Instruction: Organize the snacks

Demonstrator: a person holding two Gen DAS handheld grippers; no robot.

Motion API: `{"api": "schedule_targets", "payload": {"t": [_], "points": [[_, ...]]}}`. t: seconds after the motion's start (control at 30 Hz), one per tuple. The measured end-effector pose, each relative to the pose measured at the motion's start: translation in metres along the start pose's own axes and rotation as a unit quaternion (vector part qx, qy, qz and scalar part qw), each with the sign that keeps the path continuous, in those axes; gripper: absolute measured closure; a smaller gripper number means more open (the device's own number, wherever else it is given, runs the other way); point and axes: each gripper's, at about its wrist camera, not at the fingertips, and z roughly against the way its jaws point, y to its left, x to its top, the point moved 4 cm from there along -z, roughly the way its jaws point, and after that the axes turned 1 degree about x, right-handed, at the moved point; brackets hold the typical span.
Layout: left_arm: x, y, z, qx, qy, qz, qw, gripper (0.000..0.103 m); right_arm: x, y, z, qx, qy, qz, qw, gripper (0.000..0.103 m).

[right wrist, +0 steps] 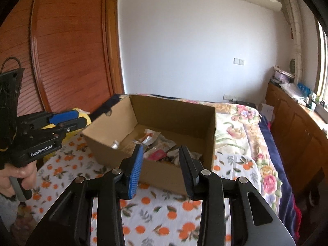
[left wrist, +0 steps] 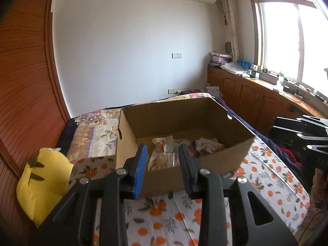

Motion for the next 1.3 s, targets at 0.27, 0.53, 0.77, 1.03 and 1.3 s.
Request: {"api": "schedule_targets", "payload": {"t": [0.27,0.53,0.77,1.03,1.3], "points": [[-0.014,-0.016,0.059,0.008,-0.010,-0.004,0.9999,0.071,-0.018,0.016,0.061,-0.016,-0.012,0.000,1.000,0.067],[-0.025,-0.031,0.107,0.007,-0.016,-0.002,0.9998,0.064,-0.027,0.029,0.112,-0.023,-0.034,-0.011,0.999,0.062],[-0.033,-0.046,0.150,0.012,-0.030,-0.012,0.9994,0.057,-0.040,0.041,0.151,-0.030,-0.057,-0.015,0.998,0.047],[-0.047,-0.053,0.192,0.030,-0.044,-0.003,0.9986,0.054,-0.065,0.049,0.176,-0.040,-0.056,-0.027,0.997,0.046],[-0.073,-0.055,0.219,0.045,-0.051,0.006,0.9977,0.040,-0.090,0.056,0.199,-0.061,-0.062,-0.032,0.996,0.042]]}}
